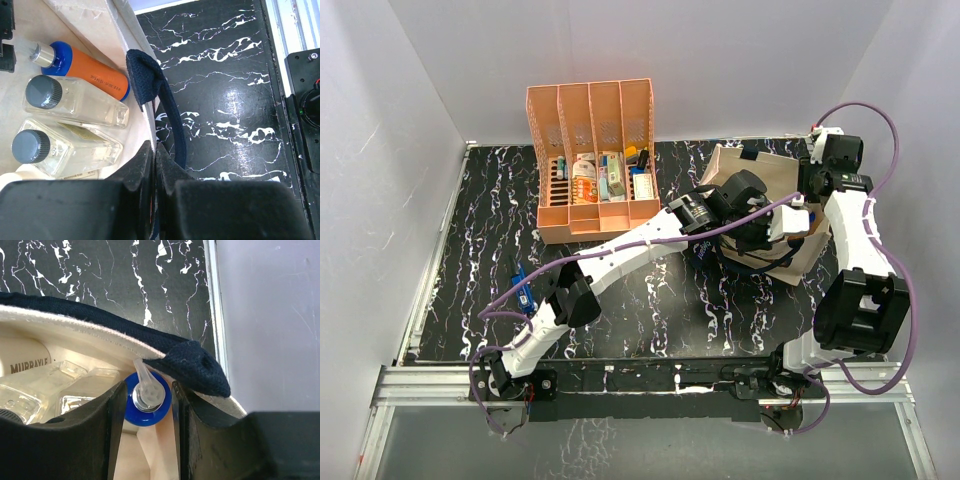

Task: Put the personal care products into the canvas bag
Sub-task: Adjust the care product in the canvas bag.

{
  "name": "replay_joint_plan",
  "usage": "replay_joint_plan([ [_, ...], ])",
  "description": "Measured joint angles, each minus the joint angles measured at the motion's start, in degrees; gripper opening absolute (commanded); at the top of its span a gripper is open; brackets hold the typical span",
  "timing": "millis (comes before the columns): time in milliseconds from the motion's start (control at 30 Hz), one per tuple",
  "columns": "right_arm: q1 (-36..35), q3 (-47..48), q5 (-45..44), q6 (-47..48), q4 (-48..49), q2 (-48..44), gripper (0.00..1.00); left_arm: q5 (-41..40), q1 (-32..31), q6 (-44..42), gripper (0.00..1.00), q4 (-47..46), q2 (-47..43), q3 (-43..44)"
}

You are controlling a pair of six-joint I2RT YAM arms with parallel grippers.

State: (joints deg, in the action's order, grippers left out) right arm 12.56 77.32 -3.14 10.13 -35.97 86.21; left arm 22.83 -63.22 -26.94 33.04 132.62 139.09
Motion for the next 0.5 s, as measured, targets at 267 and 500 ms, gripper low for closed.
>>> replay_joint_plan([
  [267, 0.0, -2.6, 0.0, 0.6, 1.2, 0.2, 0.37, 0.3, 0.0, 0.0, 0.0, 0.0, 0.0, 0.0],
  [500, 0.2, -5.0, 0.3, 2.3, 2.6, -0.3, 0.26, 0.3, 0.0, 0.0, 0.0, 0.0, 0.0, 0.0],
])
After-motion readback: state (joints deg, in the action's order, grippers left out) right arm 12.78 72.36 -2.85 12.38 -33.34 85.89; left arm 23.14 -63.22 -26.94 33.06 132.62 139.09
